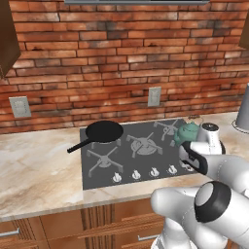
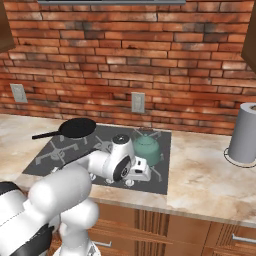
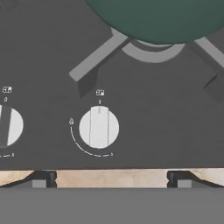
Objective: Pick the kettle from the counter and place it on a stove burner. Then turn the burner on.
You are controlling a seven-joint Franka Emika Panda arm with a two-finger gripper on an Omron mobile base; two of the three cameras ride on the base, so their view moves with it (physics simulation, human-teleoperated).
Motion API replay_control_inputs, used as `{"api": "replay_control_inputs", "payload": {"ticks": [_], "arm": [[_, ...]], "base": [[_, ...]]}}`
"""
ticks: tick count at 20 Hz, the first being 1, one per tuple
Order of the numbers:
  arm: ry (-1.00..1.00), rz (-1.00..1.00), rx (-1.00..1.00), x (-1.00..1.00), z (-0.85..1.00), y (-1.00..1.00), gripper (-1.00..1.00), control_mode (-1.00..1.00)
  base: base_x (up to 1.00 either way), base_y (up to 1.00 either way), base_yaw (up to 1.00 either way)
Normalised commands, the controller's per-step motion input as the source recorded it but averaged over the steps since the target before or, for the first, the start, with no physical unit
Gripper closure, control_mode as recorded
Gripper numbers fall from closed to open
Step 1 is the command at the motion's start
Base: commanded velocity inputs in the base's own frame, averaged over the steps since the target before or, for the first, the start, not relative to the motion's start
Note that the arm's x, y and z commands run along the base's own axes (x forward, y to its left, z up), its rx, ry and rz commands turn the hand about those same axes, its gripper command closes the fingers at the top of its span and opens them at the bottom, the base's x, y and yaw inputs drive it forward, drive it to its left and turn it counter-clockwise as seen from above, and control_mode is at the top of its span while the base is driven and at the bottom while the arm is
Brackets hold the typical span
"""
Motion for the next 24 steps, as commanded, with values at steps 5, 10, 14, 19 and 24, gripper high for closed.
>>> {"api": "replay_control_inputs", "payload": {"ticks": [5, 10, 14, 19, 24], "arm": [[-0.05, 0.0, 0.01, 0.13, -0.02, 0.0, -1.0, -1.0], [-0.06, 0.0, 0.0, 0.19, -0.04, 0.0, -1.0, -1.0], [-0.02, 0.0, 0.02, 0.18, -0.08, 0.08, -1.0, -1.0], [0.0, 0.0, 0.02, 0.02, -0.03, 0.07, -1.0, -1.0], [0.0, 0.0, 0.0, 0.0, -0.09, 0.02, -1.0, -1.0]], "base": [[0.0, 0.0, 0.0], [0.0, 0.0, 0.0], [0.0, 0.0, 0.0], [0.0, 0.0, 0.0], [0.0, 0.0, 0.0]]}}
